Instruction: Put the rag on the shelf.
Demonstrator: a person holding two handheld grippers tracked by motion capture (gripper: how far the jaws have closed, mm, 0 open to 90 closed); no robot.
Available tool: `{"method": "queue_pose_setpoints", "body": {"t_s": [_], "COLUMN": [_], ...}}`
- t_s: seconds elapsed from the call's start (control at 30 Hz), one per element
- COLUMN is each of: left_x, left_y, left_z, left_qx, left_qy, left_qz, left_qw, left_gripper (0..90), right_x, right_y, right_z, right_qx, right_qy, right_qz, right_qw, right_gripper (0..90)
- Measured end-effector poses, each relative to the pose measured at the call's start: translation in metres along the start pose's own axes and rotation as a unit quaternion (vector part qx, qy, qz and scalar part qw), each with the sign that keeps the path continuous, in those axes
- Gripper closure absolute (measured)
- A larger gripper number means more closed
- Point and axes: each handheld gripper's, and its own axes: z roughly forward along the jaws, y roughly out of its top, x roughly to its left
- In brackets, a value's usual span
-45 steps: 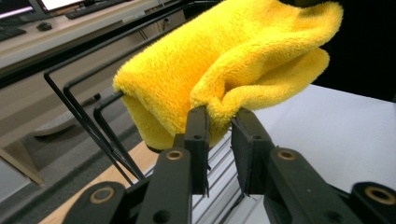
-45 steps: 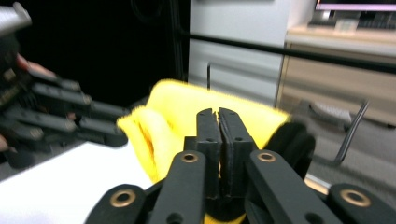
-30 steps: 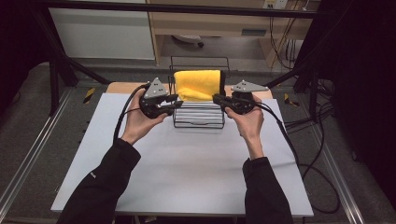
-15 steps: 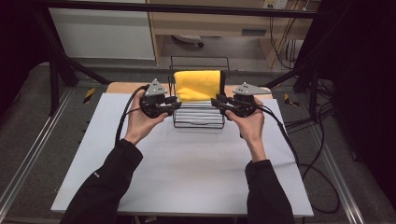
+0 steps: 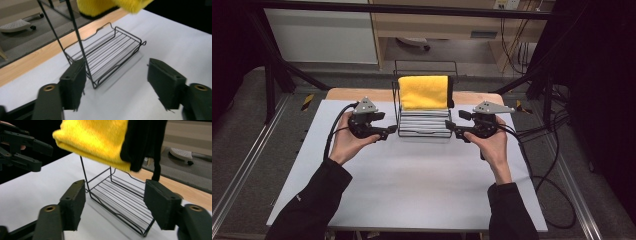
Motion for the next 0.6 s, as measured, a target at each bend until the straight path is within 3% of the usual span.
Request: {"method": "queue_pose_setpoints", "body": {"t_s": [0.4, 0.6], "left_x": [0.01, 0.016], "left_y": [-0.048, -0.077], "left_z": [-0.011, -0.017], "left_qx": [0.031, 0.042], "left_qy": [0.006, 0.012], "left_qz": [-0.014, -0.027], "left_qw": [0.9994, 0.9987], "left_gripper": [10.5, 7.2], "right_x": [-0.006, -0.008], "right_y": [-0.031, -0.05], "right_z": [-0.011, -0.012], "right_qx": [0.022, 0.039], "right_qy": [-0.003, -0.003], "right_qz": [0.01, 0.01], "right_qw": [0.9997, 0.9992], "right_gripper": [12.0, 6.9]}}
